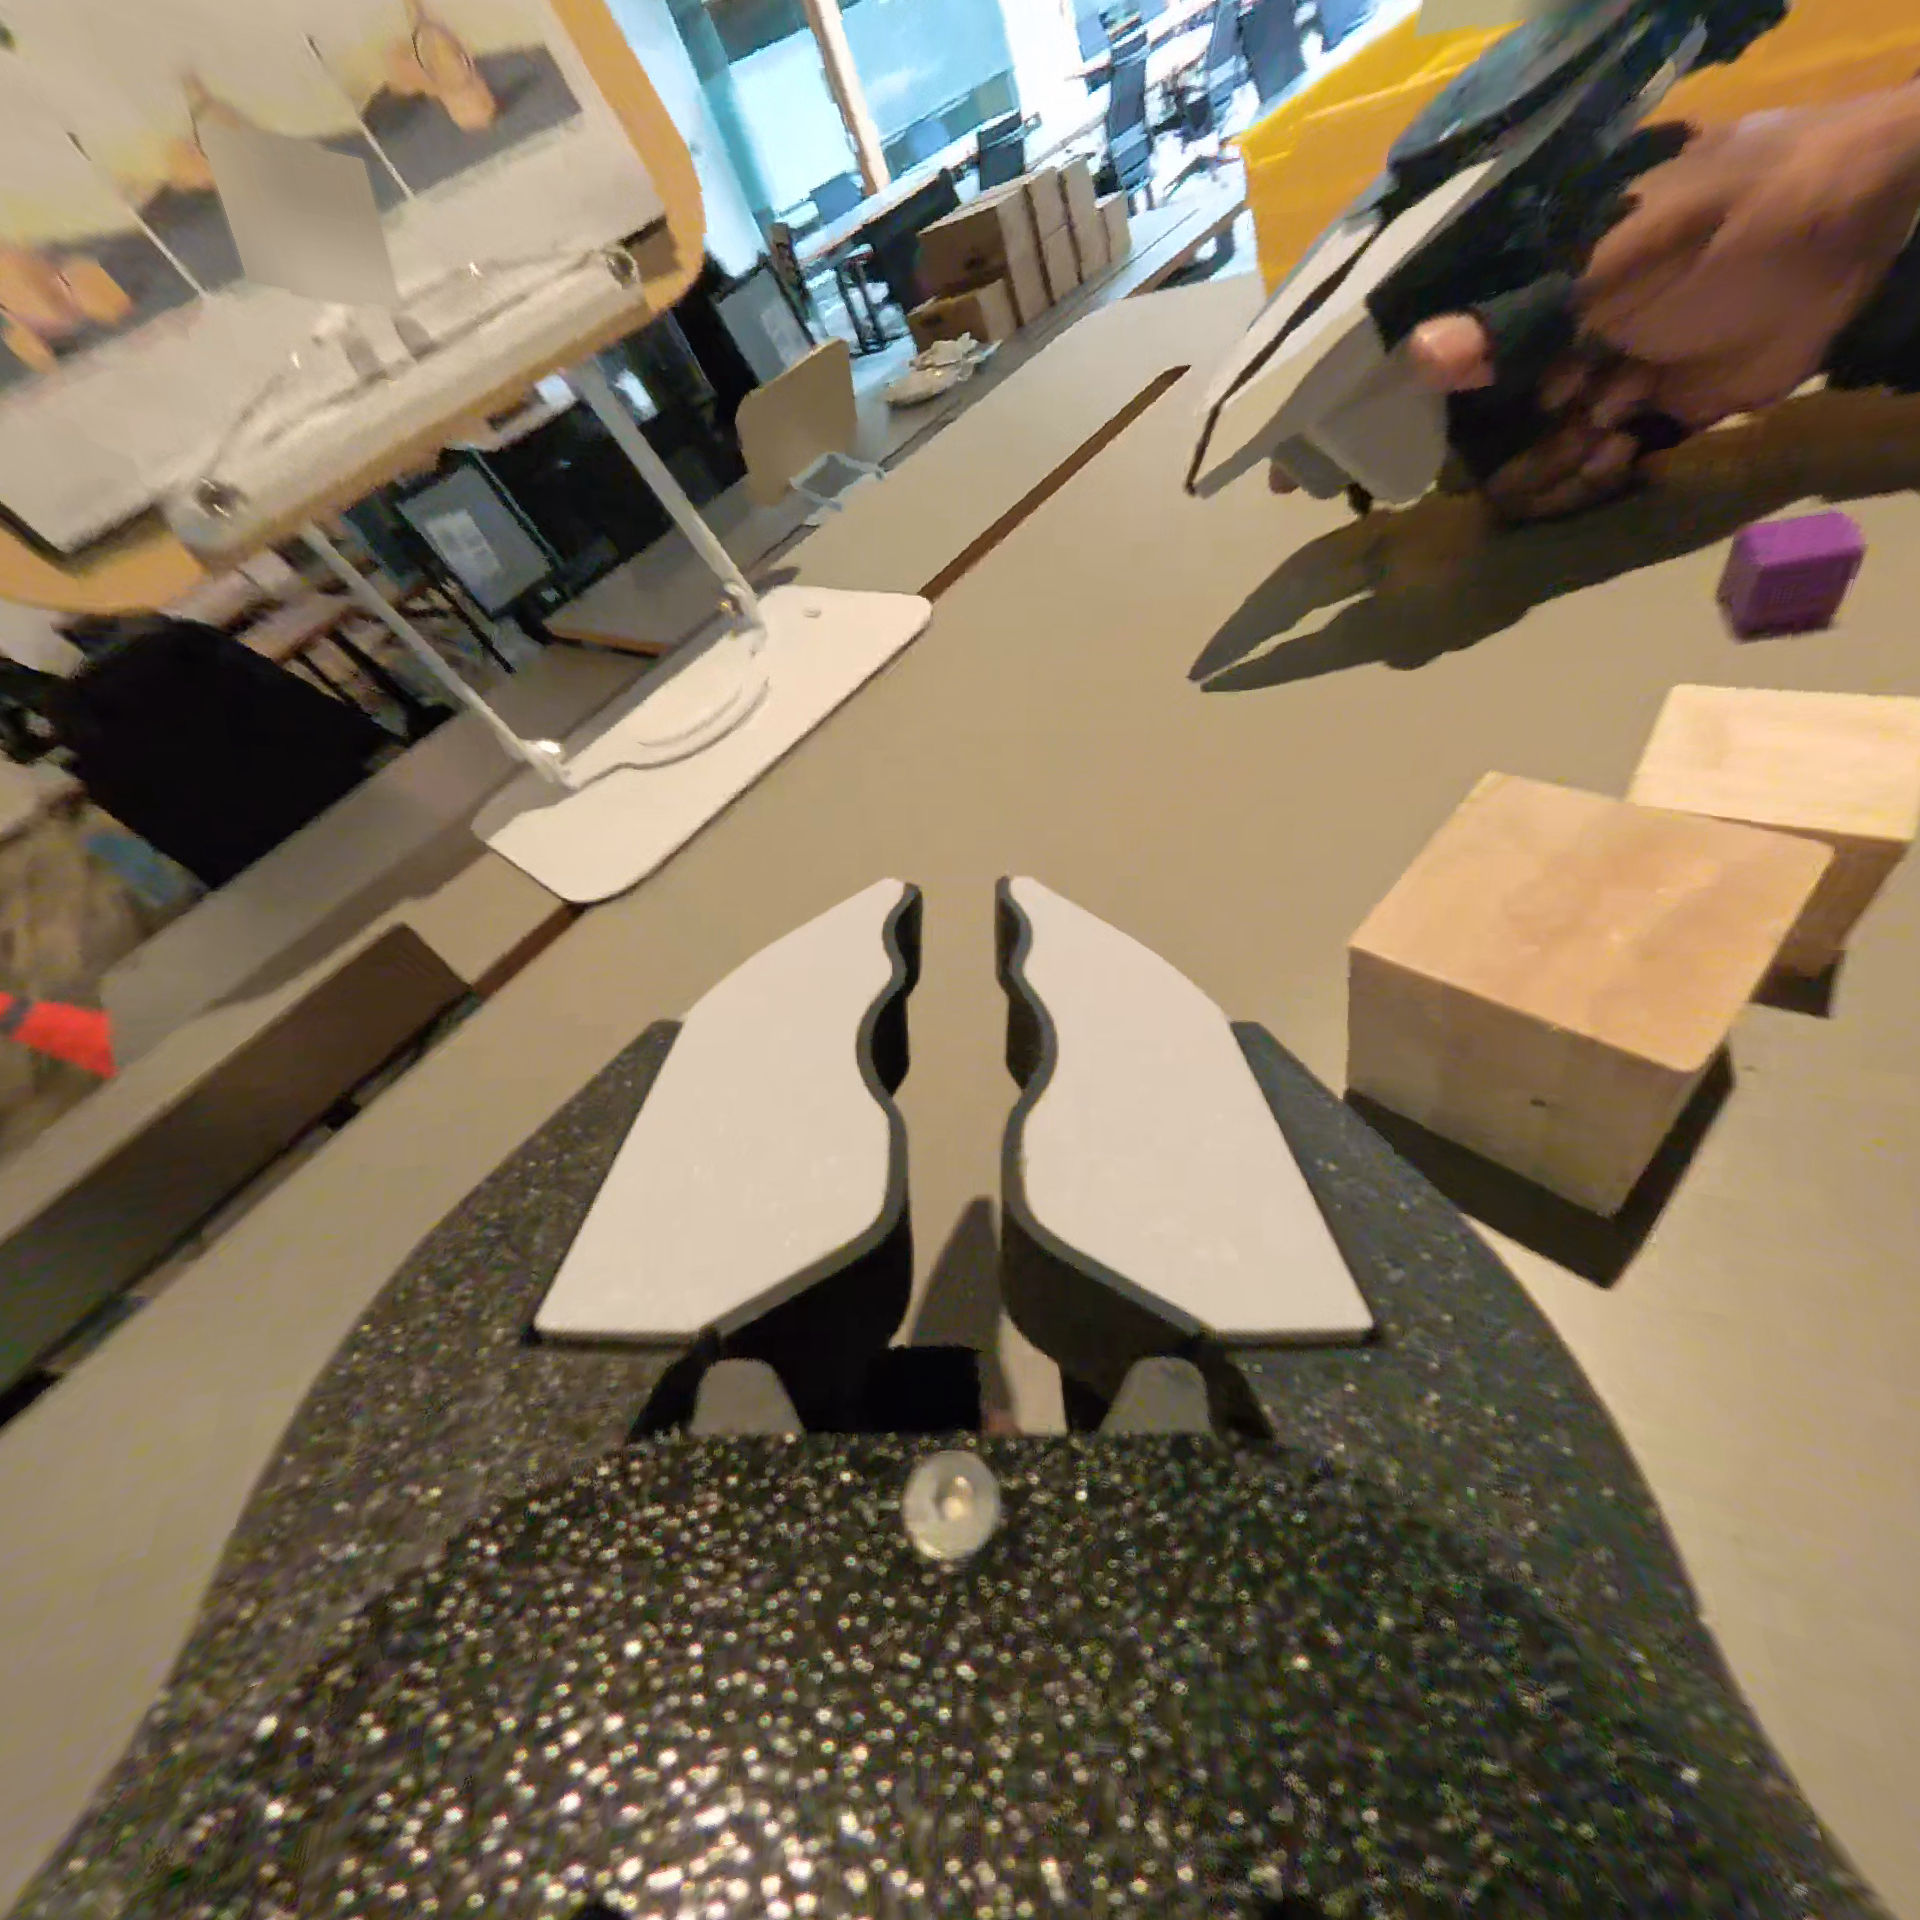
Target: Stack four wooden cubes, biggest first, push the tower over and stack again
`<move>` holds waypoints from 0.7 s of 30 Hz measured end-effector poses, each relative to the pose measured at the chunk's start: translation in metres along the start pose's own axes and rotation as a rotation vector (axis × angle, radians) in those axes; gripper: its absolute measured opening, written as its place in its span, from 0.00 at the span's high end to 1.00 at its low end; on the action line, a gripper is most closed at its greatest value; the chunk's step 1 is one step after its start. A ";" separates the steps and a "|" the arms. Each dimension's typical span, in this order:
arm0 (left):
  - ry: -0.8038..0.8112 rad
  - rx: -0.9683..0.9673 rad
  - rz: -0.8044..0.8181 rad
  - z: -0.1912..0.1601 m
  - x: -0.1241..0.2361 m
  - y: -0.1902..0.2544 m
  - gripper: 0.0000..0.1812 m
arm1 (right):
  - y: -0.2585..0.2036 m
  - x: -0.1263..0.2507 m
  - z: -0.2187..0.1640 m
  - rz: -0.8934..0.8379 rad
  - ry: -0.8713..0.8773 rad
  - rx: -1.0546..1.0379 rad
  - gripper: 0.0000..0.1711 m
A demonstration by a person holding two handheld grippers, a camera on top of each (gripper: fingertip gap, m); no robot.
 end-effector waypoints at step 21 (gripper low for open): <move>0.037 0.112 -0.149 -0.003 0.001 0.002 0.88 | -0.157 -0.001 -0.029 0.314 -0.633 0.641 0.63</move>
Point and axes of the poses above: each gripper's, where its closed fingertips meet, x back along the fingers, z out of its top, y = z × x across the jaws, the point moved 4 cm from there along x, back along the fingers, and after that the axes turned 1 degree about -x, right-handed, at the moved point
